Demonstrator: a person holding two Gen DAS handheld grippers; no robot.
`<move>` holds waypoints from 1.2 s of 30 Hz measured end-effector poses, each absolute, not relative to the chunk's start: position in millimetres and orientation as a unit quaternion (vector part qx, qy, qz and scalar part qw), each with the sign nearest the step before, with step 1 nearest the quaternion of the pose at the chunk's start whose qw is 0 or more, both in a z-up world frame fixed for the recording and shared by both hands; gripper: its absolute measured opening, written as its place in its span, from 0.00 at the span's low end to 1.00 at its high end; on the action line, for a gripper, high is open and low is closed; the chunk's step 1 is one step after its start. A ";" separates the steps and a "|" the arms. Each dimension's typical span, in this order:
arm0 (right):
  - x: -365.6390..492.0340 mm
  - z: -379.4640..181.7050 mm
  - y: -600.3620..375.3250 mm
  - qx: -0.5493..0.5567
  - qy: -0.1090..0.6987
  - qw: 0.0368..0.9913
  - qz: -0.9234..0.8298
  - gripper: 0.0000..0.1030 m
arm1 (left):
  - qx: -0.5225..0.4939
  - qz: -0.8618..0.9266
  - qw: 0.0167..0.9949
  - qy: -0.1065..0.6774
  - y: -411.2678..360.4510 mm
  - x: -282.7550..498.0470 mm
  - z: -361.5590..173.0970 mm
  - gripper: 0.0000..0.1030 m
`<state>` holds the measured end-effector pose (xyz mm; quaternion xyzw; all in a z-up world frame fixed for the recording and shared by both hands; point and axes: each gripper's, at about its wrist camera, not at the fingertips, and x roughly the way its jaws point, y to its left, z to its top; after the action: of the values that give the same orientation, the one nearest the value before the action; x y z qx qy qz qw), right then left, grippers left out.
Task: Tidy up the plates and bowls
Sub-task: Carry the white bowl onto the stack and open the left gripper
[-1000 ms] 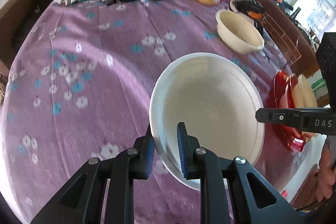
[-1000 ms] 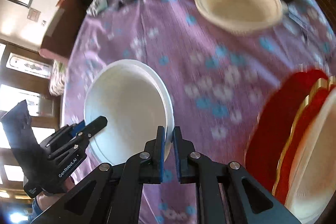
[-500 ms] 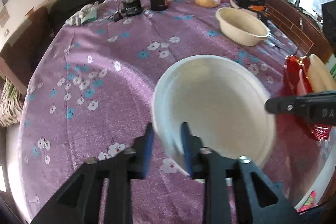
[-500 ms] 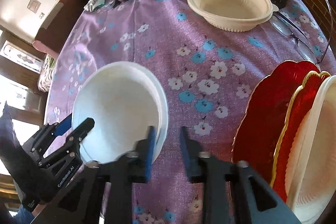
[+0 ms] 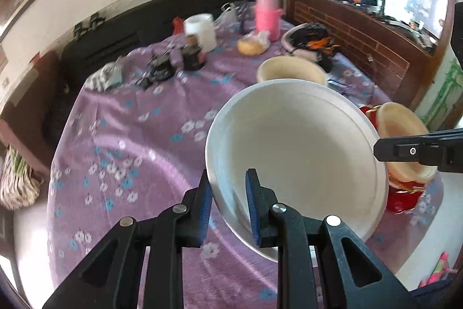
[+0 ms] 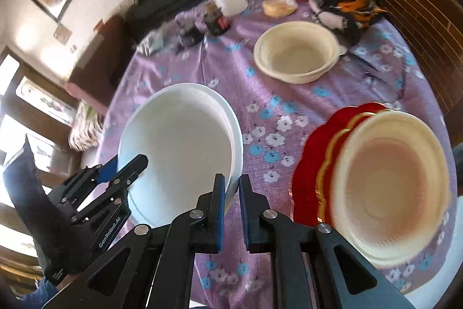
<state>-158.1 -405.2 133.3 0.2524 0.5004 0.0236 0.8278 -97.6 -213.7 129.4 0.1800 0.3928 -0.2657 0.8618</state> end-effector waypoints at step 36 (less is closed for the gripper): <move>-291.1 127.5 -561.9 0.381 0.446 0.801 -0.124 0.11 | 0.292 -0.420 0.762 0.397 -401.3 -158.7 106.8 0.27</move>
<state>-291.1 -561.9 127.5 0.3805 0.4456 -0.1239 0.8008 -158.7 -401.3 106.8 0.2925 0.3973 -0.4196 0.7619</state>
